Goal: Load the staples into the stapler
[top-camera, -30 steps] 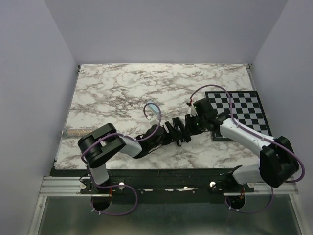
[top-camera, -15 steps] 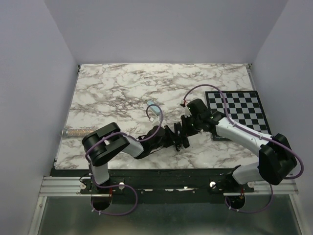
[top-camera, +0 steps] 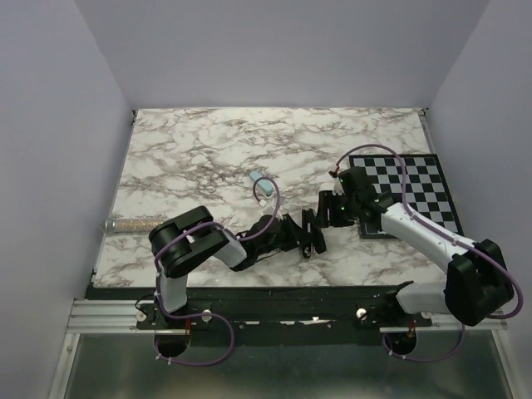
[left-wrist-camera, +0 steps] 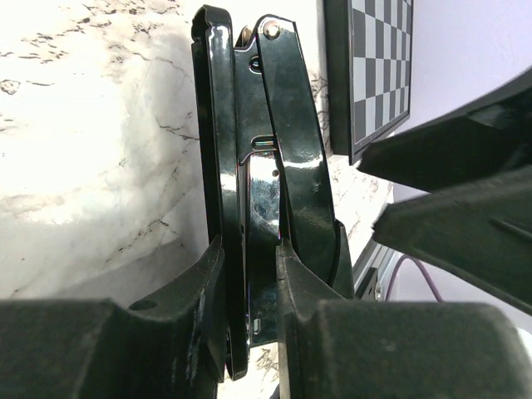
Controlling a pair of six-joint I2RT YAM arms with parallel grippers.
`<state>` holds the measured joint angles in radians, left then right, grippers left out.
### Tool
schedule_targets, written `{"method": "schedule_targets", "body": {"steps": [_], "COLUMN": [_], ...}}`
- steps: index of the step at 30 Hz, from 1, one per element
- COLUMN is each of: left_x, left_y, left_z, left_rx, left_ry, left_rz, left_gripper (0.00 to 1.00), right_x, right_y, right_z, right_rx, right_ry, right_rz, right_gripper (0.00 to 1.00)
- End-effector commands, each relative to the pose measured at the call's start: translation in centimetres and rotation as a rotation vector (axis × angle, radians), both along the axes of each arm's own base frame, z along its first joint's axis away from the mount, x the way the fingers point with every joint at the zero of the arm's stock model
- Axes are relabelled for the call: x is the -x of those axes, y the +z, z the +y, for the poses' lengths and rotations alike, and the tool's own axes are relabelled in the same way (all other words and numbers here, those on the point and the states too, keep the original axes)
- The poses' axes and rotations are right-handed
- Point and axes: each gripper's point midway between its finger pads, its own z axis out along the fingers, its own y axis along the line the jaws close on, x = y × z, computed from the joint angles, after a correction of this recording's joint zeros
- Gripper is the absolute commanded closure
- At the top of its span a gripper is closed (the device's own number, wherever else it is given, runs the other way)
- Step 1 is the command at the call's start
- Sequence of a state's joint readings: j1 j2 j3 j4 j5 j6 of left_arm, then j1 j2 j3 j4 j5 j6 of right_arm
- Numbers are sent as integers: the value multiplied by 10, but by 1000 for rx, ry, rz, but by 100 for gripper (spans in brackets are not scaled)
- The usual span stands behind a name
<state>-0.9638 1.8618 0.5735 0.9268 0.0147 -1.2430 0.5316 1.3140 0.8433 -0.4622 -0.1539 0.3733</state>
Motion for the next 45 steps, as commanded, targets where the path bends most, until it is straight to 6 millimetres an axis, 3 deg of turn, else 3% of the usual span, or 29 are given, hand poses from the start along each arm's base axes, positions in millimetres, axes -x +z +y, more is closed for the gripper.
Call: {"method": "schedule_targets", "body": {"steps": [1,9,14,16,19,23,31,39,44,45], "left_x": [0,-1,0,-1,0,1,3,7,8,9], "left_y": [24,27,31,31,31,31,41,52,57,65], "left_z": [-9,-8,-6,-5,-2,-1,-2,-4,9,11], "left_rx": [101,103,120,119,121,122,157,201,194,201], "left_ry": [-19,-13,-9,-7,-2,0,-12,-36,-1,-3], "left_rz": [-57,-71,-82,-84,-85,-84,-104,-121,-145,-165], "left_gripper": [71,70,68,56,43,32,22,21,20,19], "right_x": [15,33,38,38,34,22,6,-5,-9,-10], "right_y": [-11,-23,-32,-34,-33,-29,-20,-17,-18,-19], "right_z": [9,28,27,25,18,7,-13,-23,-34,-35], "right_rx": [-138,-275,-278,-269,-228,-152,-2,74,151,162], "right_ry": [27,84,84,75,63,48,28,6,-5,-4], "right_rz": [96,199,223,225,207,148,95,68,59,58], "right_gripper": [36,45,67,80,90,97,99,99,99,99]}}
